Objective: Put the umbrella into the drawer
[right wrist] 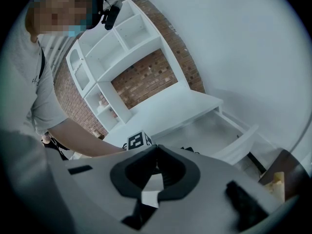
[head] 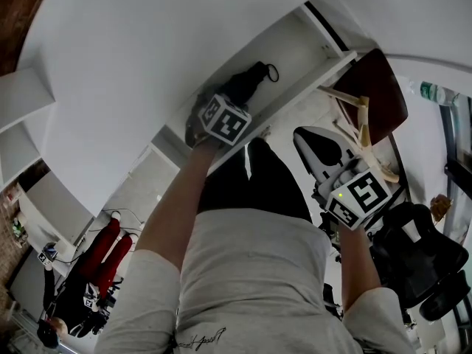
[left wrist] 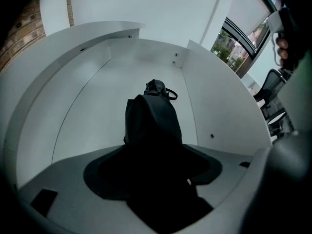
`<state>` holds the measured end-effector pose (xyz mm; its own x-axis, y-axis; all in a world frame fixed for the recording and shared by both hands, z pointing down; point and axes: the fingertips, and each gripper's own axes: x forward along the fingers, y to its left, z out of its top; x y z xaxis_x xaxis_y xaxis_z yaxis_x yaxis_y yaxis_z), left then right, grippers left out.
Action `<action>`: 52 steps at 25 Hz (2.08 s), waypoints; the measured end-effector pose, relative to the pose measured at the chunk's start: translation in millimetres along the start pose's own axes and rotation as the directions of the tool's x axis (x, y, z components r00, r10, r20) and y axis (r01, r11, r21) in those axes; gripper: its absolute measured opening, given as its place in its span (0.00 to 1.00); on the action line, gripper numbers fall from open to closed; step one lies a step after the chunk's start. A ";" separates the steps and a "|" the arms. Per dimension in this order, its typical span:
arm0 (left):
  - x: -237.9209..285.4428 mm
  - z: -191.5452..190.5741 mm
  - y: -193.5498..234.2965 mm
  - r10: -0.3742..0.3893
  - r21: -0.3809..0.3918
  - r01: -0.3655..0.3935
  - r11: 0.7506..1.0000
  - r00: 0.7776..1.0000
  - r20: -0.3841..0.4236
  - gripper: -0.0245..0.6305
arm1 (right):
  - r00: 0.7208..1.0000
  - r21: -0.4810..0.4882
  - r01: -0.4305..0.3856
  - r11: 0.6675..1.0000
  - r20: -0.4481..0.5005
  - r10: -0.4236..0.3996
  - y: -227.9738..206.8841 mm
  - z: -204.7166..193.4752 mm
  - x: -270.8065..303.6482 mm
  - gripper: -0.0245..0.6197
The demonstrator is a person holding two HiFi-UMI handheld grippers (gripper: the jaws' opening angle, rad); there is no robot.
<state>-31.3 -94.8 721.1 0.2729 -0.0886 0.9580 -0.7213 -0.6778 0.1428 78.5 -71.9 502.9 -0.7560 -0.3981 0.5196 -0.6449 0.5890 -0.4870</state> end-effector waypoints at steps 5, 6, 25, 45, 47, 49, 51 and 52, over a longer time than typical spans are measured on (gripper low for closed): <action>-6.0 0.6 -2.3 -0.001 0.009 0.001 1.000 1.000 0.000 0.54 | 1.000 0.001 -0.005 1.000 0.007 0.005 0.8 3.5 0.9 0.08; -7.9 0.7 -2.7 0.000 0.008 0.000 1.000 1.000 0.003 0.54 | 1.000 0.000 -0.007 1.000 0.009 0.007 1.5 4.4 1.2 0.08; -46.8 8.0 -8.8 -0.001 0.012 0.000 1.000 0.996 0.088 0.54 | 0.999 -0.031 -0.023 0.999 0.023 0.024 16.8 16.5 3.2 0.08; -121.3 11.5 -17.4 0.033 -0.001 -0.034 0.999 0.972 0.235 0.50 | 1.000 -0.069 -0.016 0.997 0.017 0.017 35.2 22.4 -10.1 0.08; -130.9 12.4 -19.3 0.036 -0.012 -0.034 0.999 0.964 0.262 0.47 | 1.000 -0.082 -0.022 0.996 0.016 0.023 37.7 25.5 -9.0 0.08; -141.3 13.9 -21.0 0.039 -0.033 -0.030 0.999 0.955 0.293 0.44 | 1.000 -0.093 -0.028 0.995 0.012 0.029 40.0 27.6 -8.3 0.08; -149.6 13.1 -23.3 0.038 -0.053 -0.023 0.998 0.949 0.314 0.41 | 0.999 -0.102 -0.031 0.994 0.007 0.032 42.3 29.4 -8.6 0.08; -153.2 12.3 -24.4 0.040 -0.064 -0.020 0.998 0.945 0.325 0.38 | 0.999 -0.107 -0.032 0.994 0.005 0.032 43.4 30.3 -9.0 0.08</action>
<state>-47.7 -73.7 567.8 0.4361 -0.3475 0.8301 -0.7656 -0.6281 0.1392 53.9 -64.0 455.8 -0.7769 -0.3823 0.5004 -0.6051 0.6730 -0.4253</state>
